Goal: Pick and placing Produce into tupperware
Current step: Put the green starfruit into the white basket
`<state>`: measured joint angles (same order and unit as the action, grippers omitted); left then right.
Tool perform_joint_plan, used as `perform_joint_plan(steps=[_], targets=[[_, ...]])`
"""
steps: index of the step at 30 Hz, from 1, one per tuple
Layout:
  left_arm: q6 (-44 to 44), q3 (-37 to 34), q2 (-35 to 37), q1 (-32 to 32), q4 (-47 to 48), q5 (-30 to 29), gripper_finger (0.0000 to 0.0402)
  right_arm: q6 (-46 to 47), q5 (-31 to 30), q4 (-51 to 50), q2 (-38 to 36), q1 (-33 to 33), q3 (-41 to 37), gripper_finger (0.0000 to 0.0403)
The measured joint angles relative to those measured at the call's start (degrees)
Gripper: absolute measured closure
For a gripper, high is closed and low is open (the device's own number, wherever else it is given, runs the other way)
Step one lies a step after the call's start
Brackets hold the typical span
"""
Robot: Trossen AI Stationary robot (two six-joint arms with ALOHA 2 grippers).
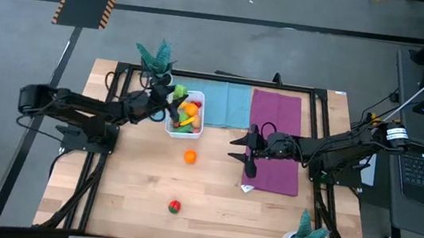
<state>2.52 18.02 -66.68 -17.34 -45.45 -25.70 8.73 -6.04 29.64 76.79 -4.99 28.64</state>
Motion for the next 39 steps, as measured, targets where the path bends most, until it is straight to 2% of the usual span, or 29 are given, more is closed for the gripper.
perform_joint_plan(steps=[5, 15, 22, 27, 32, 39], targets=[[0.4, -0.9, 3.7, 0.0, 8.7, 0.7, 0.0194, 0.1, 0.0, 0.1, 0.0, 0.0, 0.0, 0.0190], [3.4, -0.4, 4.6, 0.0, 16.2, 9.7, 0.0194, -0.4, 0.0, 0.0, 0.0, 0.0, 0.0, 0.0190], [3.2, 10.7, 4.0, -0.5, 40.5, 10.8, 0.0194, -4.6, 0.0, 0.0, 0.0, 0.0, 0.0, 0.0190], [3.1, 18.0, 4.0, -3.4, 54.4, 11.7, 0.0194, -5.0, 0.0, 0.0, 0.0, 0.2, 0.0, 0.0190], [3.1, 21.7, 2.3, -6.1, 61.7, 17.3, 0.0194, -4.9, 0.0, -0.1, 0.0, 1.7, 0.0, 0.0190], [-0.4, 29.2, -4.0, -7.9, 69.6, 17.7, 0.0194, -3.9, 0.1, -2.2, 0.0, 2.6, 0.0, 0.0190]])
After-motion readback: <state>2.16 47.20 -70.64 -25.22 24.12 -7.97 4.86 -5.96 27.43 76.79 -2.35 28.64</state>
